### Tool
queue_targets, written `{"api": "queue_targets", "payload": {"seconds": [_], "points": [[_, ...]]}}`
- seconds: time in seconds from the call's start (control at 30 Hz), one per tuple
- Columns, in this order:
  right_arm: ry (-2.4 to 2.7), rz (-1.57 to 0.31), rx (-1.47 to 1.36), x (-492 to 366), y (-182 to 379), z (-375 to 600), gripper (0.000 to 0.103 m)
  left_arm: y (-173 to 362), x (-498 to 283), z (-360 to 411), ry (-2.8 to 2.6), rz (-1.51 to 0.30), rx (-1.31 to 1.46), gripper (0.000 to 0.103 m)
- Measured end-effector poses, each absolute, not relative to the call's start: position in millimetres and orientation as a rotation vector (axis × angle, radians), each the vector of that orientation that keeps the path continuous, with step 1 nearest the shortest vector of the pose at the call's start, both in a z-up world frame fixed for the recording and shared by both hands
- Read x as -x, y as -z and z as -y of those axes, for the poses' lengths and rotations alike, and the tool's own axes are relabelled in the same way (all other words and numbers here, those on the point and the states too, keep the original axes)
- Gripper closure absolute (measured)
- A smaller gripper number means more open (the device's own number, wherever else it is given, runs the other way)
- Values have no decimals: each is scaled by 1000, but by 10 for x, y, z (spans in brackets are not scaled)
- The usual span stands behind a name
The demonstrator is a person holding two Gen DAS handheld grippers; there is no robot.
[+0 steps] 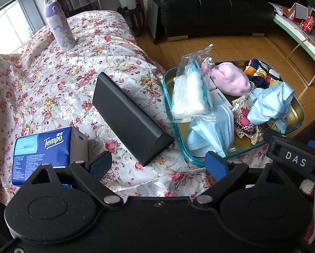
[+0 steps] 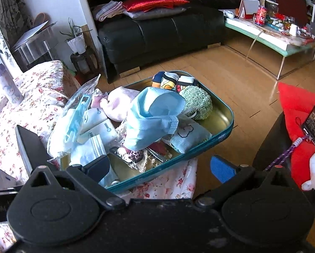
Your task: Organize soft objects
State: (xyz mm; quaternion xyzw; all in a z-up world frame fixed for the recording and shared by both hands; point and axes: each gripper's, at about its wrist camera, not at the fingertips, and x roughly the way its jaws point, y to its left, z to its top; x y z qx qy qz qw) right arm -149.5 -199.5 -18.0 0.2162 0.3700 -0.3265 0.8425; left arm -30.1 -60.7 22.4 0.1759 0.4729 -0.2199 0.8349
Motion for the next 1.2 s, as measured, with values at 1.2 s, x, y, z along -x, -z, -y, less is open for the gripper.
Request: {"api": "queue_targets", "payload": {"seconds": [1.2], "points": [[687, -785, -441, 1487, 172, 1970, 0, -249, 338, 625, 481, -998, -384, 11]]}}
